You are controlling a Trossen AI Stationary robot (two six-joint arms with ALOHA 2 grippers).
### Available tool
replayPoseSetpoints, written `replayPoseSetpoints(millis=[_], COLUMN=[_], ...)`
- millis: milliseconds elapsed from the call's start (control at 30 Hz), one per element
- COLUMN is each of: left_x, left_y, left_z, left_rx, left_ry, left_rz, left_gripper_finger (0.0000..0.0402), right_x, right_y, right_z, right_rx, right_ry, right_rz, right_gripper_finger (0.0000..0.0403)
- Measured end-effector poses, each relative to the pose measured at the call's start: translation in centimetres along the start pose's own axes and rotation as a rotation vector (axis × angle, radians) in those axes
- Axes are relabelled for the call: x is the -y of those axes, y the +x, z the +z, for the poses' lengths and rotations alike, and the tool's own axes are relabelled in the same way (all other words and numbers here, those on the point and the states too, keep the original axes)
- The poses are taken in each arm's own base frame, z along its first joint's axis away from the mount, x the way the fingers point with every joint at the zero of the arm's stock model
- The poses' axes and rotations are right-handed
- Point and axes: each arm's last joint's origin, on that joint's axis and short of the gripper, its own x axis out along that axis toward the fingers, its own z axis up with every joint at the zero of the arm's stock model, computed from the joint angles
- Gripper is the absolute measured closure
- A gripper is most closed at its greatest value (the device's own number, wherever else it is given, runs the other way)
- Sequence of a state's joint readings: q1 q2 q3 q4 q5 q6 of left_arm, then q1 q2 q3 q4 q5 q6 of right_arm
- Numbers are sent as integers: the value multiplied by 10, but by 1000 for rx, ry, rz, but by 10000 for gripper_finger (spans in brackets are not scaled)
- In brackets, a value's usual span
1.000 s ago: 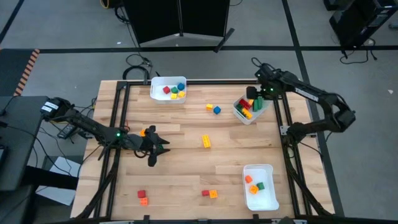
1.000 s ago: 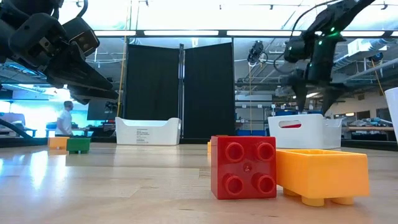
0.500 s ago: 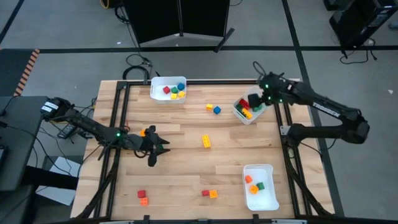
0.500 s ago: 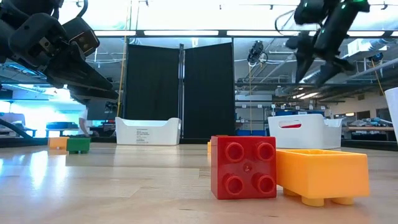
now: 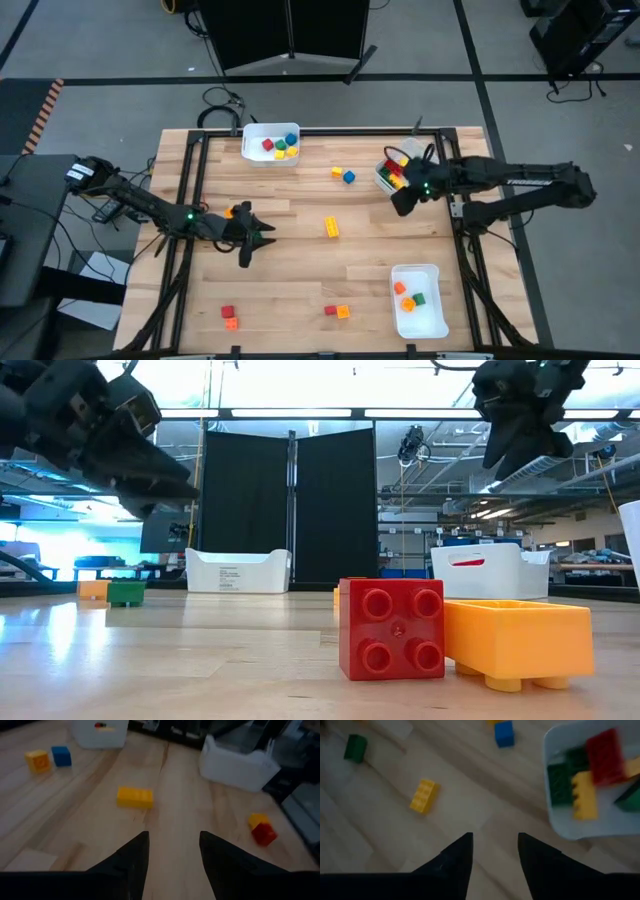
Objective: Sort blocks by size
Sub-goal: Put the red square block into the top left white bin
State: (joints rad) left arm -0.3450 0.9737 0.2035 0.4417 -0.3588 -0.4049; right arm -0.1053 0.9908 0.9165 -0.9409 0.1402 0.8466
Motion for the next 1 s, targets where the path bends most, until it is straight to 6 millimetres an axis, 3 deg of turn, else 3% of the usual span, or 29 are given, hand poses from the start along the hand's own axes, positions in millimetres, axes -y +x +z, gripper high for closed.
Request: replayPoseSetpoints(millis=[200, 400, 600, 1000], left_x=[10, 26, 47, 58], left_y=[4, 0, -4, 10], left_z=[19, 59, 93, 123], left_rx=[-24, -282, -447, -224], left_ry=[9, 136, 19, -41], left_rz=[10, 182, 272, 182], left_gripper_finger=[218, 218, 218, 217], right_x=[-13, -19, -22, -27], right_y=[3, 4, 3, 1], right_z=[-12, -19, -23, -32], right_rx=[-45, -63, -37, -38], right_ry=[27, 16, -14, -93], right_rz=[20, 23, 13, 29], right_gripper_finger=[244, 245, 245, 245])
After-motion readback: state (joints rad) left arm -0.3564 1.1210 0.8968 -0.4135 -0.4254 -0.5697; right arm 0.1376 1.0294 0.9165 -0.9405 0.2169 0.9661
